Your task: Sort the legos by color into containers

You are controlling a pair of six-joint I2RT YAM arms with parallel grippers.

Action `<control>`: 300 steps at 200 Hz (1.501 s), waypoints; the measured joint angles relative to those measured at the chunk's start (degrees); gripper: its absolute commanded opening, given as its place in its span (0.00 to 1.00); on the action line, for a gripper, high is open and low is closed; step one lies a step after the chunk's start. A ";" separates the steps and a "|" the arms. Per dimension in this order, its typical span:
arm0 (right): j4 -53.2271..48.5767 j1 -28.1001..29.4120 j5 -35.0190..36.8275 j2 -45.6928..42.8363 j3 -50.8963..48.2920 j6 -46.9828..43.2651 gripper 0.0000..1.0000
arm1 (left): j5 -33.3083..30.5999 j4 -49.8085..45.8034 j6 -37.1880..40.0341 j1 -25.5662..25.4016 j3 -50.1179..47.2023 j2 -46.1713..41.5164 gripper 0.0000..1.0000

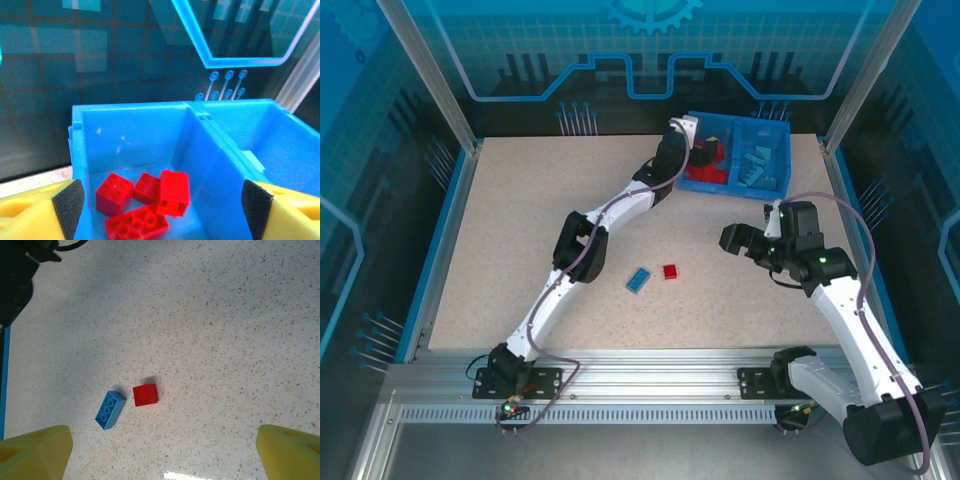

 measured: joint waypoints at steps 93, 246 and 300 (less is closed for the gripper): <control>-3.93 4.11 3.78 -0.98 0.00 -2.64 0.97 | 3.21 8.52 1.57 -9.77 -57.88 -57.68 0.99; -5.40 6.08 4.35 -2.78 -2.38 -2.36 0.98 | -8.44 -51.10 -41.07 -21.38 -49.70 -37.55 0.71; -6.25 6.08 4.74 -4.24 -3.43 -2.38 0.98 | -11.58 -52.54 -46.58 -21.90 -47.91 -33.20 0.61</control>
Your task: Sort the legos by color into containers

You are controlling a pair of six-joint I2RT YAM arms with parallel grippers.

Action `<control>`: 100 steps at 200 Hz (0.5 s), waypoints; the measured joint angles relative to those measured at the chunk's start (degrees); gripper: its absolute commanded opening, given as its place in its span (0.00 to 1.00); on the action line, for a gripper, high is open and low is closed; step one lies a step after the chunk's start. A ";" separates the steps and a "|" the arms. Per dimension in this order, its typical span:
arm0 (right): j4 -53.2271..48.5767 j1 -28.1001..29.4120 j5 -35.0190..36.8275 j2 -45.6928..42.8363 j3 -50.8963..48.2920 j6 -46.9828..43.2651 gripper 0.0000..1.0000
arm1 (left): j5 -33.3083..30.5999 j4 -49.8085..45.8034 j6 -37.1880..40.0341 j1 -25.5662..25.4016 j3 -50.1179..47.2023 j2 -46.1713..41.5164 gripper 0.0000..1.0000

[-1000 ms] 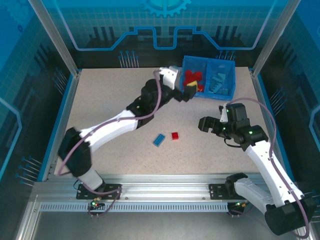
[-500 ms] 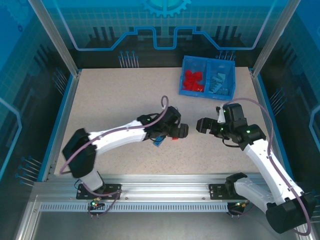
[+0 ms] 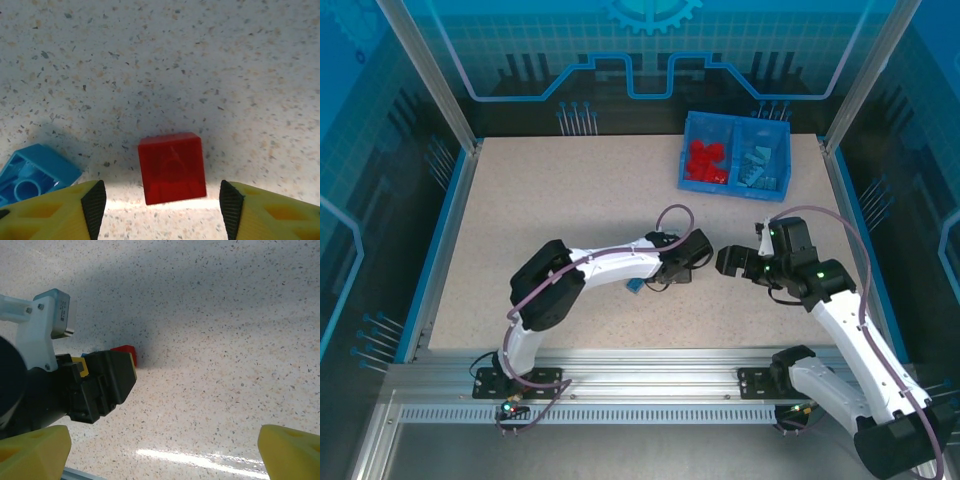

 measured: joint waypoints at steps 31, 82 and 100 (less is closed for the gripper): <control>-0.02 0.00 0.00 0.00 -0.11 -0.02 0.98 | 0.04 0.87 -0.31 -0.02 0.31 2.86 0.50; -0.57 0.00 -0.02 -0.94 -0.50 0.00 0.98 | -0.44 1.27 -0.28 -0.02 1.38 4.20 0.35; -0.61 0.00 -0.31 -1.25 -0.96 0.00 0.98 | -0.44 1.42 -0.17 -0.02 1.38 3.96 0.32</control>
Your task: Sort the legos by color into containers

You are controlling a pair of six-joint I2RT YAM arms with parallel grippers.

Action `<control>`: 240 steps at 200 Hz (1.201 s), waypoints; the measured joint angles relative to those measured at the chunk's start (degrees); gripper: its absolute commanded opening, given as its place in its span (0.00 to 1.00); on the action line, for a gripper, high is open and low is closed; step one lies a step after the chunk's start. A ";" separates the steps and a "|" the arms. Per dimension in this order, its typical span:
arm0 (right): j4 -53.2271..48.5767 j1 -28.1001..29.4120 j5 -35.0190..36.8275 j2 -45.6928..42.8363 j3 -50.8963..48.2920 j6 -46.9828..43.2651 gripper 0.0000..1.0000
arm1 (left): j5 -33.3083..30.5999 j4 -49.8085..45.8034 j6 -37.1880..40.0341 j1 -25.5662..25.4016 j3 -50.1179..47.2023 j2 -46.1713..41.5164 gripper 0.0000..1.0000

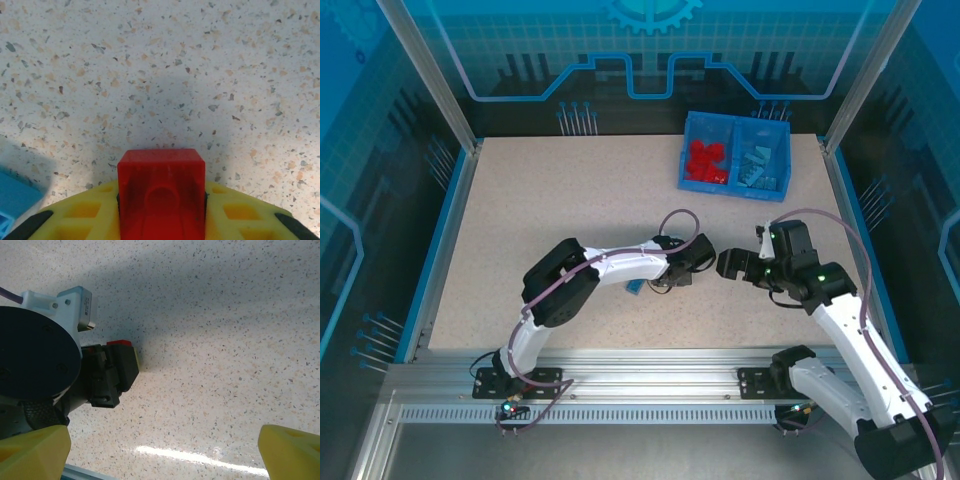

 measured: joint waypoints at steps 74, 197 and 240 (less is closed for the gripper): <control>-0.11 0.00 -2.38 -2.73 1.03 1.97 0.98 | -1.38 5.42 6.71 0.00 -0.09 -10.58 0.25; -1.11 0.00 3.19 -10.97 1.60 5.60 0.98 | -2.01 18.34 31.65 11.67 47.01 21.49 0.22; -1.51 0.00 4.52 -10.21 1.57 5.14 0.98 | 1.51 19.98 34.21 15.96 57.61 30.97 0.24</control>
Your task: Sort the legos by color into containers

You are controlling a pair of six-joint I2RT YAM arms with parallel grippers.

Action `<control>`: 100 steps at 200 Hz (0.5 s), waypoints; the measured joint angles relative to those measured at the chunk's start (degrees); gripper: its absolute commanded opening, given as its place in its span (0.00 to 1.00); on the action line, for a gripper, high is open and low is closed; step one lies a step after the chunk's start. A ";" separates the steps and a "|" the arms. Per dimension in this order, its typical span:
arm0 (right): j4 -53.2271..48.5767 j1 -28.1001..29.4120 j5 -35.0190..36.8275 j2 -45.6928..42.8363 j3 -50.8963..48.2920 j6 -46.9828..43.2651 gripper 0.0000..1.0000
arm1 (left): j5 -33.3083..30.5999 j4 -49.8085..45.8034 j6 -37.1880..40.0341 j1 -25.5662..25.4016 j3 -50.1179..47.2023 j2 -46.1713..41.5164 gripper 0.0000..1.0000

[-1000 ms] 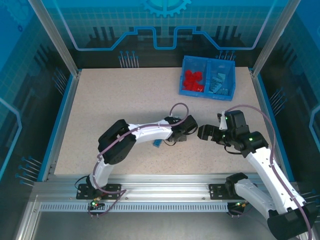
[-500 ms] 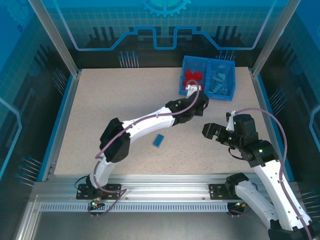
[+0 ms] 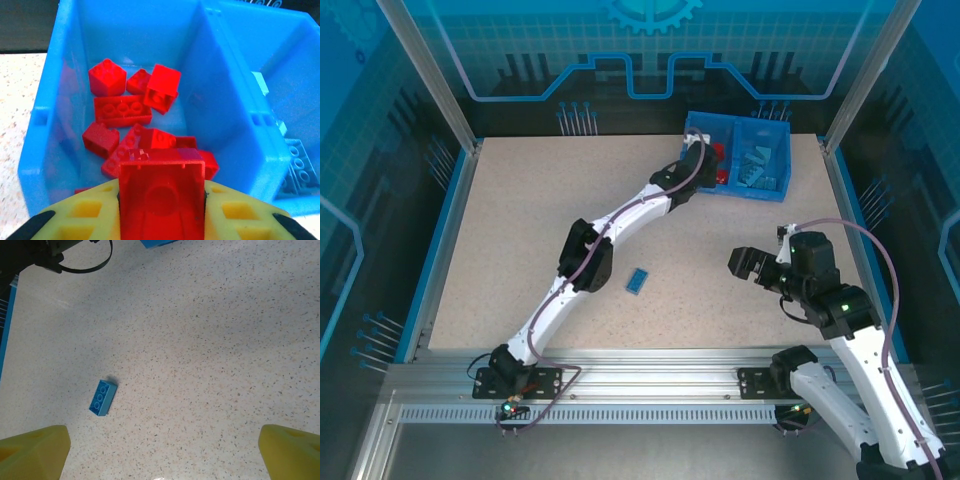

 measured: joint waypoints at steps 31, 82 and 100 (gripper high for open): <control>0.02 0.00 0.26 1.11 0.00 -0.20 0.98 | 1.20 2.29 2.47 0.81 5.53 4.57 0.54; 0.02 0.00 0.26 1.31 -0.02 -0.15 0.98 | 1.70 3.93 3.91 0.72 5.86 4.96 0.80; 0.02 0.00 0.26 1.31 -0.02 -0.13 0.98 | 2.16 3.87 3.89 0.72 3.26 3.06 0.86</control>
